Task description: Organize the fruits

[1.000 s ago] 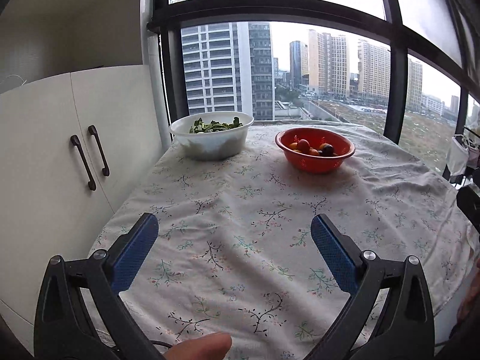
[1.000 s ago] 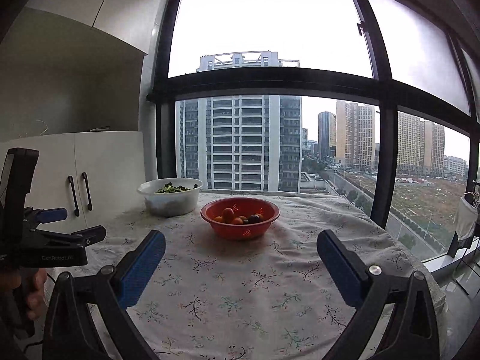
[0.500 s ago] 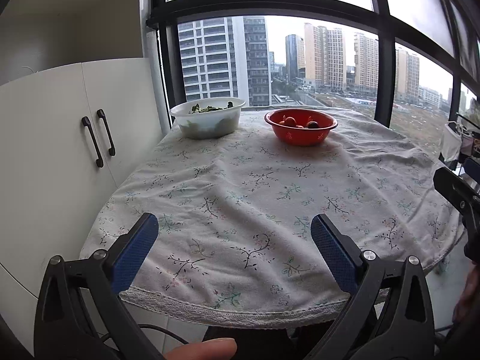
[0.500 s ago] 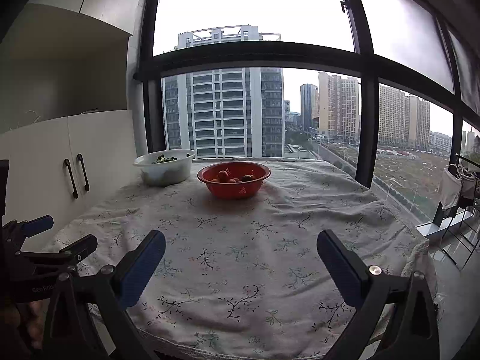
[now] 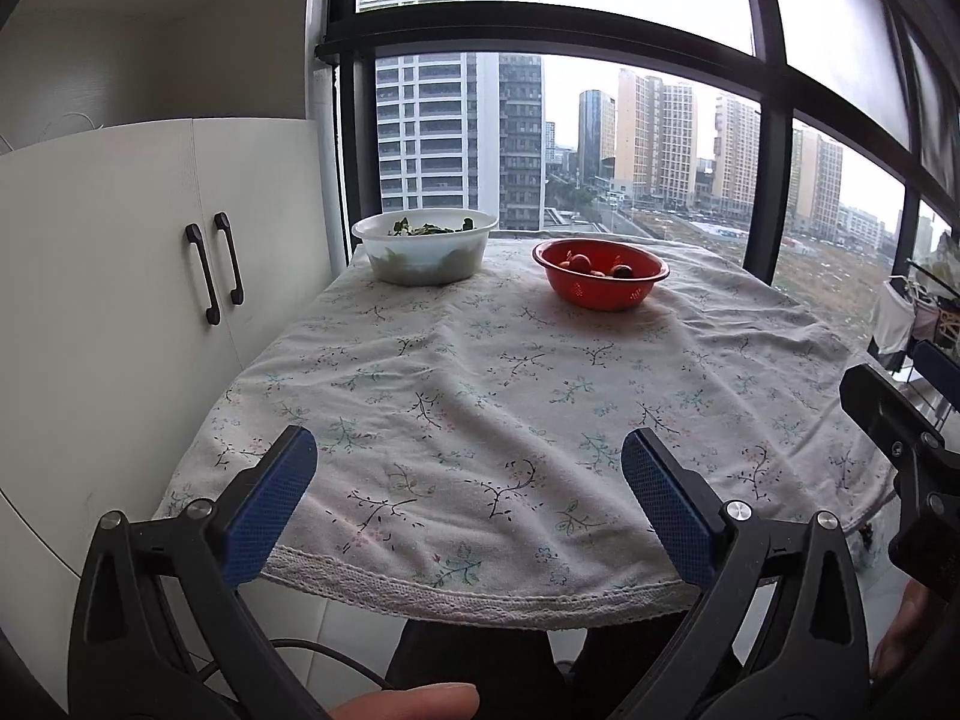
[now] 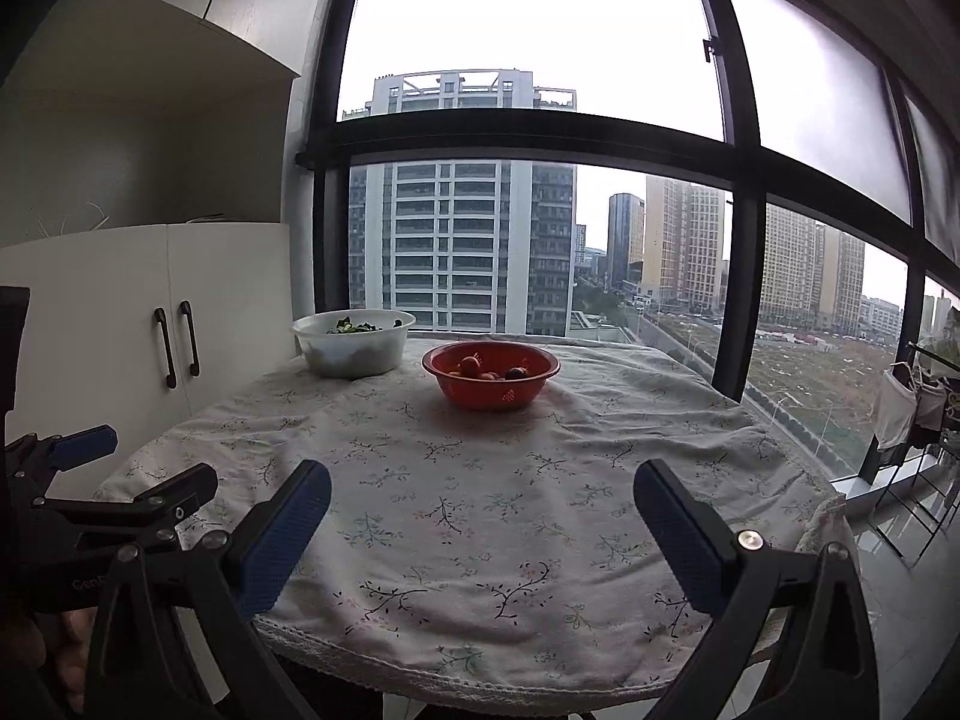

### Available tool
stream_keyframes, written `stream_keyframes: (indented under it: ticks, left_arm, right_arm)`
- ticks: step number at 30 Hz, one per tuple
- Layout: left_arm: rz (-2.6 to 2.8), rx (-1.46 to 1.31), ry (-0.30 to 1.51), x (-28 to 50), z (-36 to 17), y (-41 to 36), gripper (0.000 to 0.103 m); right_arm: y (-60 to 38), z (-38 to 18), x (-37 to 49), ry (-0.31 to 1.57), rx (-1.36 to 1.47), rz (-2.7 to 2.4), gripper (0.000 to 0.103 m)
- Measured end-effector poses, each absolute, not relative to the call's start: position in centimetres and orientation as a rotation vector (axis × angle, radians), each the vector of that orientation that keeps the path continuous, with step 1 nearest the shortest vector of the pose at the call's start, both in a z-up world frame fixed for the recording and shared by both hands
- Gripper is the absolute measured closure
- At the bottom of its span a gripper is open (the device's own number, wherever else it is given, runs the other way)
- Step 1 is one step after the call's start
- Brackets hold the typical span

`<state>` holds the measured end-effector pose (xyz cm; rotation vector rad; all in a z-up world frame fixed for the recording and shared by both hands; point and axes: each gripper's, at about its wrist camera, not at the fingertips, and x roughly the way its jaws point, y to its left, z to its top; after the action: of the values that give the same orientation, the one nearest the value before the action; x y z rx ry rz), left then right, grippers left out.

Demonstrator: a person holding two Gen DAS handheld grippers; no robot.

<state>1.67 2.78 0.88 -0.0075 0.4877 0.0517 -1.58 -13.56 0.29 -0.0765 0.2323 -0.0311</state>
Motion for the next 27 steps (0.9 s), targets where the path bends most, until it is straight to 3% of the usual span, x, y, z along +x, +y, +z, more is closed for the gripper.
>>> stream_keyframes:
  ticks: [27]
  left_arm:
    - [0.051, -0.006, 0.498, 1.49, 0.31, 2.52, 0.0]
  right_arm:
    - [-13.61, -0.18, -1.44, 0.251, -0.071, -0.034, 0.0]
